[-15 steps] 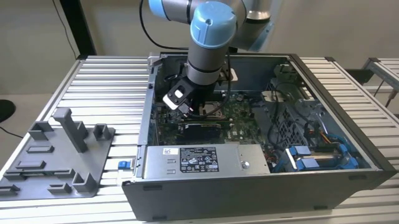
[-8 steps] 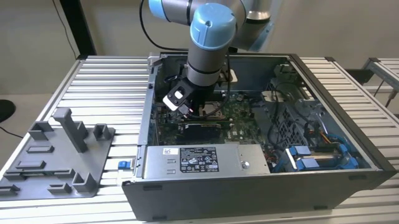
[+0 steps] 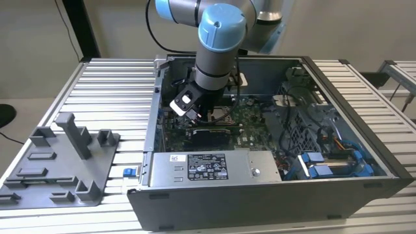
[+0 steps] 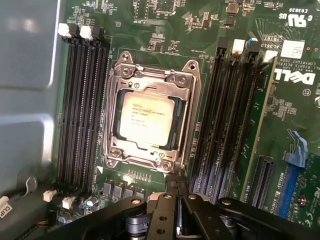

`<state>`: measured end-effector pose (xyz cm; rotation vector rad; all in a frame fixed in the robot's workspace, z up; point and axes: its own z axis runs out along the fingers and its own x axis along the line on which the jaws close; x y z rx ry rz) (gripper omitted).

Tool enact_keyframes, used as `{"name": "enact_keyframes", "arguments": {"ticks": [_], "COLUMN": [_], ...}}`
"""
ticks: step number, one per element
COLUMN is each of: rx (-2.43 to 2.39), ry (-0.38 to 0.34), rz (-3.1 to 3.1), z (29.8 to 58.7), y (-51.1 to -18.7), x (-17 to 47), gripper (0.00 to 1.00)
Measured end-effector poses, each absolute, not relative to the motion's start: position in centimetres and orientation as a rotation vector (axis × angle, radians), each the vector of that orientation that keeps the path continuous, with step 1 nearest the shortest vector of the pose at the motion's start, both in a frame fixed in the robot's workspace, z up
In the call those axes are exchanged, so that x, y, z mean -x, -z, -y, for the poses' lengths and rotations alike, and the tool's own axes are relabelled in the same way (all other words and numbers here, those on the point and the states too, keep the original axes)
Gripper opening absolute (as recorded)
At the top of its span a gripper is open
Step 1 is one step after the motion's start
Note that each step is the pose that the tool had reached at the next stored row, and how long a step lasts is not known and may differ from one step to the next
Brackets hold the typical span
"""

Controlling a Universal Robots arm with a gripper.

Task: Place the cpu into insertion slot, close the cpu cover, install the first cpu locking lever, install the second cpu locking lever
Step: 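Install the second cpu locking lever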

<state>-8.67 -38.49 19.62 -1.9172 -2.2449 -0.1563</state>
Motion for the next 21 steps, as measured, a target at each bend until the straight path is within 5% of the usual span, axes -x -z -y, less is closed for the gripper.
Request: {"name": "enact_keyframes", "arguments": {"ticks": [21], "rx": [1.928], "ry": [0.130], "rz": [2.251], "z": [38.5], "y": [-26.2], "x": [8.7], "gripper": [0.00]}}
